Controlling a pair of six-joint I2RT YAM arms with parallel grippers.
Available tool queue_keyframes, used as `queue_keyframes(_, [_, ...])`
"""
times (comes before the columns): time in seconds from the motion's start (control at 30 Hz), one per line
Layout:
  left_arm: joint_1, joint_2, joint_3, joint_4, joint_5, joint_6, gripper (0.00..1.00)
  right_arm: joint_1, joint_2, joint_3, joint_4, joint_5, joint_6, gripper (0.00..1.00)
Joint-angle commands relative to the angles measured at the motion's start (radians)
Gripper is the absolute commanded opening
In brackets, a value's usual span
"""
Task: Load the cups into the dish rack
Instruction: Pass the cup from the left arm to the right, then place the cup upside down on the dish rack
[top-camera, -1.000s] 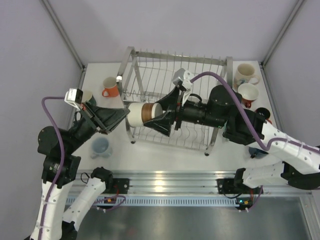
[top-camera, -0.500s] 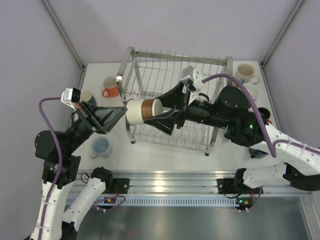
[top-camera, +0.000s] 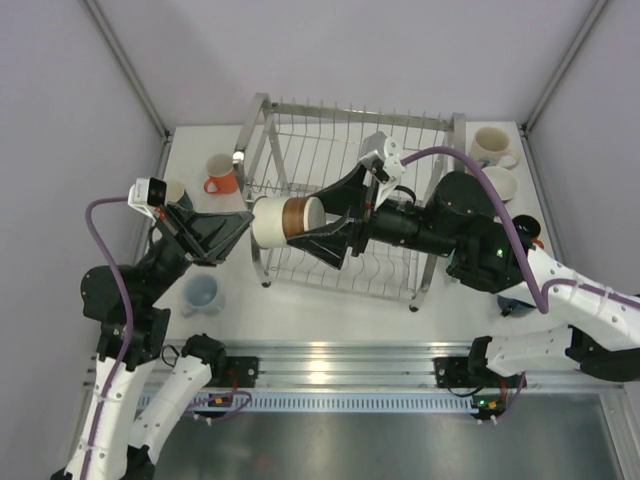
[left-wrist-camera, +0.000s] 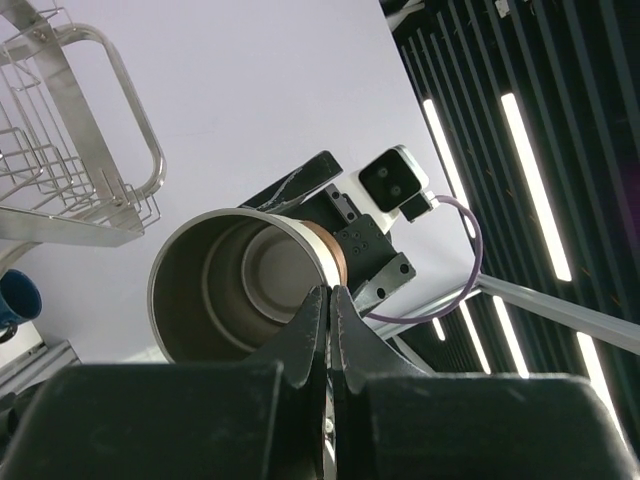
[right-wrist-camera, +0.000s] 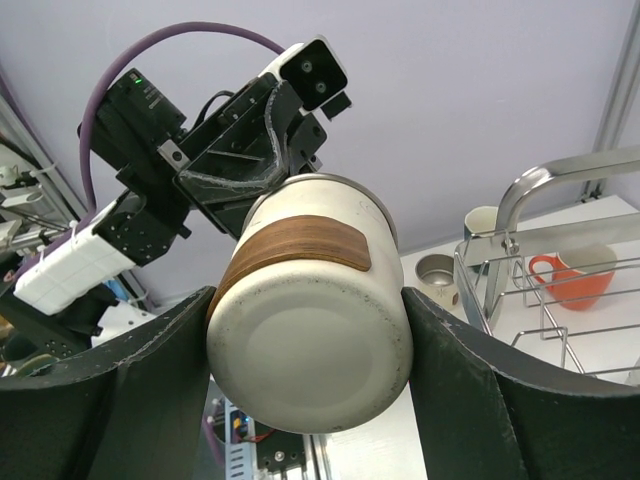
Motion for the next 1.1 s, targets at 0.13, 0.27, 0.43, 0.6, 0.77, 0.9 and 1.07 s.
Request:
queue_keyframes(0.13, [0.012, -0.017, -0.029, 0.102, -0.071, -0.025, 0.01, 0.004, -0.008, 0.043, 0.057, -0.046, 0.022, 0.0])
queue_keyframes(0.27, [0.012, -0.044, -0.003, -0.005, -0.111, 0.048, 0.59, 0.003, -0.034, 0.041, -0.008, -0.033, -0.007, 0.0])
queue_keyframes(0.43, [0.012, -0.018, 0.147, -0.214, -0.132, 0.211, 0.87, 0.004, -0.047, 0.056, -0.167, -0.031, -0.027, 0.0])
queue_keyframes(0.6, [0.01, 0.062, 0.372, -0.563, -0.278, 0.576, 0.91, 0.006, 0.022, 0.124, -0.362, -0.095, -0.035, 0.0])
queue_keyframes(0.77, [0.01, 0.191, 0.488, -0.821, -0.606, 0.842, 0.91, 0.056, 0.119, 0.182, -0.52, -0.021, -0.059, 0.0])
queue_keyframes(0.9, [0.01, 0.26, 0.555, -0.865, -0.841, 0.94, 0.93, 0.139, 0.222, 0.253, -0.631, 0.073, -0.087, 0.0])
queue_keyframes(1.07, [0.01, 0.351, 0.606, -0.866, -1.005, 0.986, 0.94, 0.202, 0.348, 0.227, -0.683, 0.228, -0.079, 0.0])
